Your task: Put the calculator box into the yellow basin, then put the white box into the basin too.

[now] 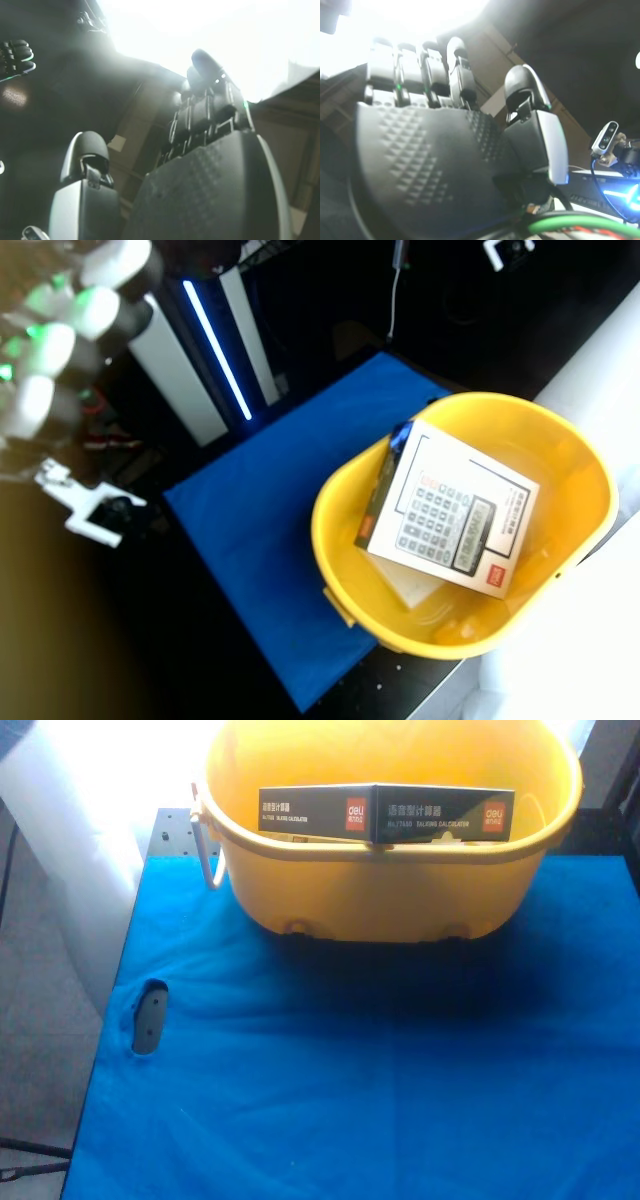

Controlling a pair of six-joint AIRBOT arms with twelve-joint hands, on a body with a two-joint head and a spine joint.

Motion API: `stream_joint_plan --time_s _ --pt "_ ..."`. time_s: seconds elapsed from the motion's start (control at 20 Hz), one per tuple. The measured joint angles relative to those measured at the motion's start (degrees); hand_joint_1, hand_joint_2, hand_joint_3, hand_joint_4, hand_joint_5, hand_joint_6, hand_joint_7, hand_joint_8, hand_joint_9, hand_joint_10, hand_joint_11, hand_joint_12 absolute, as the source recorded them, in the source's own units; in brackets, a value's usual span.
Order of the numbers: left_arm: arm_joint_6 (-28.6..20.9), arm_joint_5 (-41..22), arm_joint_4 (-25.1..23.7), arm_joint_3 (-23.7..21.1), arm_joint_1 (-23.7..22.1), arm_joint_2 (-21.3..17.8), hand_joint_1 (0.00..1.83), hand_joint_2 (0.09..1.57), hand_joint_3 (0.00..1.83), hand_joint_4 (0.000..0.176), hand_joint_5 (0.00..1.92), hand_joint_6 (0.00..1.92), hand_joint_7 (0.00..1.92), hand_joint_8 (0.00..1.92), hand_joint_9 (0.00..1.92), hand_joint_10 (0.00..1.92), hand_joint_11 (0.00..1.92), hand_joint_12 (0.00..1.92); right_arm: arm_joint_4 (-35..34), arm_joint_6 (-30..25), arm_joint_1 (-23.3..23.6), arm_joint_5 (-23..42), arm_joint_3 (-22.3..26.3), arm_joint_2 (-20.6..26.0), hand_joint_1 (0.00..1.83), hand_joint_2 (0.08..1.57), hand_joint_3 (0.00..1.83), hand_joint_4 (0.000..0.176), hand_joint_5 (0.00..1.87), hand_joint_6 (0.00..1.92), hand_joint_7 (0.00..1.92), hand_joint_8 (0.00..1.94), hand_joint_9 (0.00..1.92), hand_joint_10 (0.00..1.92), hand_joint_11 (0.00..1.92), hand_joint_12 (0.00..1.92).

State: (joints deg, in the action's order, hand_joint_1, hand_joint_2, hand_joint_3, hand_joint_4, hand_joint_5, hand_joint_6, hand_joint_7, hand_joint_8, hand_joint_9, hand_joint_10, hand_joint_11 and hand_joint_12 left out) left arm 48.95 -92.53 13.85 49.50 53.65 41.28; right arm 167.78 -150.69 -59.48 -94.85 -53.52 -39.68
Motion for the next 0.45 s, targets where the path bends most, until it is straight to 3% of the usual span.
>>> stream_joint_plan --time_s 0.15,0.35,0.45 --pt "1.8 -0.5 -1.6 -0.8 -1.5 0.2 0.51 1.24 0.00 0.043 0.11 0.89 0.34 0.00 0.49 0.22 0.10 1.31 1.7 0.0 0.4 0.0 1.4 -0.1 0.00 1.39 0.01 0.089 0.19 0.00 0.12 0.00 0.00 0.00 0.00 0.00" --pt "-3.5 -0.4 -1.5 -1.9 -1.7 0.3 0.51 1.24 0.00 0.043 0.11 0.90 0.34 0.00 0.49 0.21 0.10 1.31 1.9 -1.1 0.4 0.0 3.7 -0.1 0.00 1.39 0.01 0.089 0.19 0.00 0.12 0.00 0.00 0.00 0.00 0.00" --pt "-7.8 -1.0 0.9 -2.5 0.2 1.3 0.51 1.24 0.00 0.043 0.10 0.90 0.34 0.00 0.49 0.21 0.10 1.31 -0.9 -4.6 0.4 -0.6 3.6 -3.0 0.00 1.39 0.01 0.089 0.19 0.00 0.12 0.00 0.00 0.00 0.00 0.00"
